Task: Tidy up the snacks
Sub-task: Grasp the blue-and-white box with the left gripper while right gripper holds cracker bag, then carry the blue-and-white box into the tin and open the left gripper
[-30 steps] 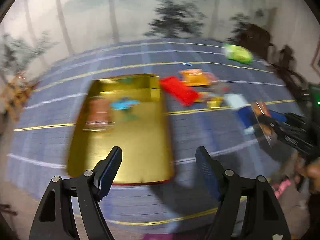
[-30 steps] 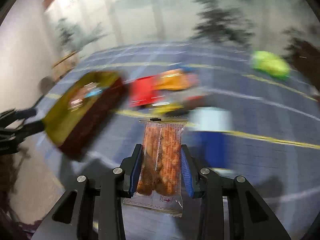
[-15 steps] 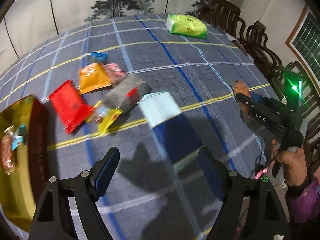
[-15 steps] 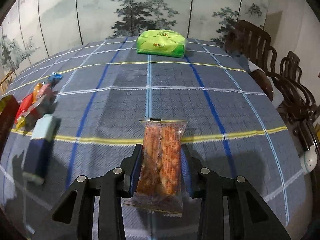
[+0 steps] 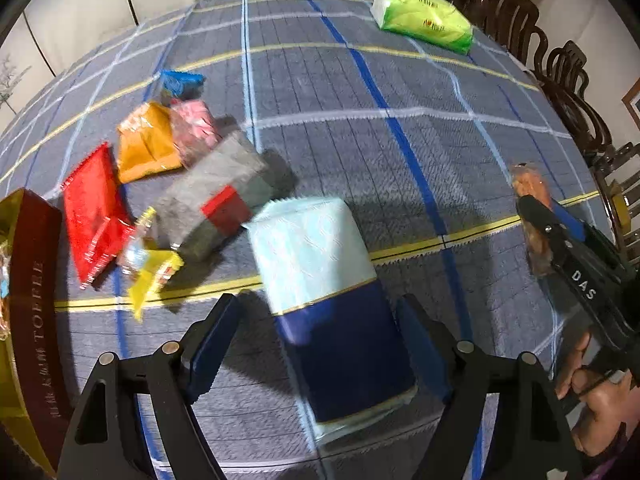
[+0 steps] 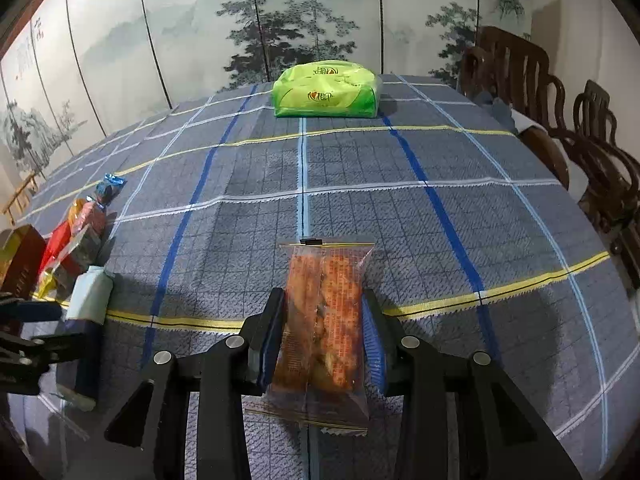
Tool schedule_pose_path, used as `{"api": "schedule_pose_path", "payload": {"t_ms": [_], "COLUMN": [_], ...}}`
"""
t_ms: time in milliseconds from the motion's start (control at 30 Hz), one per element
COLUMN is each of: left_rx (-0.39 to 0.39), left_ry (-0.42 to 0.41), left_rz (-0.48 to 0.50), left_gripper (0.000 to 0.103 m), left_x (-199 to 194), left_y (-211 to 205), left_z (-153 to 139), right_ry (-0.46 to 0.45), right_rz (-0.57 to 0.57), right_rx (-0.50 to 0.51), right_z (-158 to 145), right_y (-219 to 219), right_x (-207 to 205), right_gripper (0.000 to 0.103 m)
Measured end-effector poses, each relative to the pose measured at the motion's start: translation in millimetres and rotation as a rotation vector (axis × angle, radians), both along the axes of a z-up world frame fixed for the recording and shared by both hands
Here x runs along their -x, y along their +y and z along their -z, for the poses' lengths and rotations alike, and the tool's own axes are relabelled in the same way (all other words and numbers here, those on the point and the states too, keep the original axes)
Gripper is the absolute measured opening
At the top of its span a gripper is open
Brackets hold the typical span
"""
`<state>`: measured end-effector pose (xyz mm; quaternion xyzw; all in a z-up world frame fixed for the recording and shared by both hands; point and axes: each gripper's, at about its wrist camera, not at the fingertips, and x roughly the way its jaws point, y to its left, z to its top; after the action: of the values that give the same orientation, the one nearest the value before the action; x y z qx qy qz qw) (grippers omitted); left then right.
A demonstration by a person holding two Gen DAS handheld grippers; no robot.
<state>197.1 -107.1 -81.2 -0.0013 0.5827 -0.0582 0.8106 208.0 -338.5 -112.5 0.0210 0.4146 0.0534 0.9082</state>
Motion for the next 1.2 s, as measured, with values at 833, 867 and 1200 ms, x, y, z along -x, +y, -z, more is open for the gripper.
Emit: {"api": "schedule_pose_path", "payload": {"t_ms": [833, 867, 1200], "left_rx": [0.101, 0.094, 0.024], "left_ry": [-0.231, -0.24, -0.337], "left_rz": [0.029, 0.027, -0.05], "left_gripper": [0.047, 0.047, 0.047], "left_x": [87, 90, 111], "left_y": [40, 42, 89], "left_z": [-68, -71, -96], "right_ry": [0.013, 0.013, 0.013], "right_rz": [-0.007, -0.007, -0.006], "right_rx": [0.062, 0.066, 0.062], "right_z": [3, 3, 2], "right_y": [10, 11, 8], "right_x": [-3, -3, -2], "right_gripper": [0.039, 0.039, 0.039]}}
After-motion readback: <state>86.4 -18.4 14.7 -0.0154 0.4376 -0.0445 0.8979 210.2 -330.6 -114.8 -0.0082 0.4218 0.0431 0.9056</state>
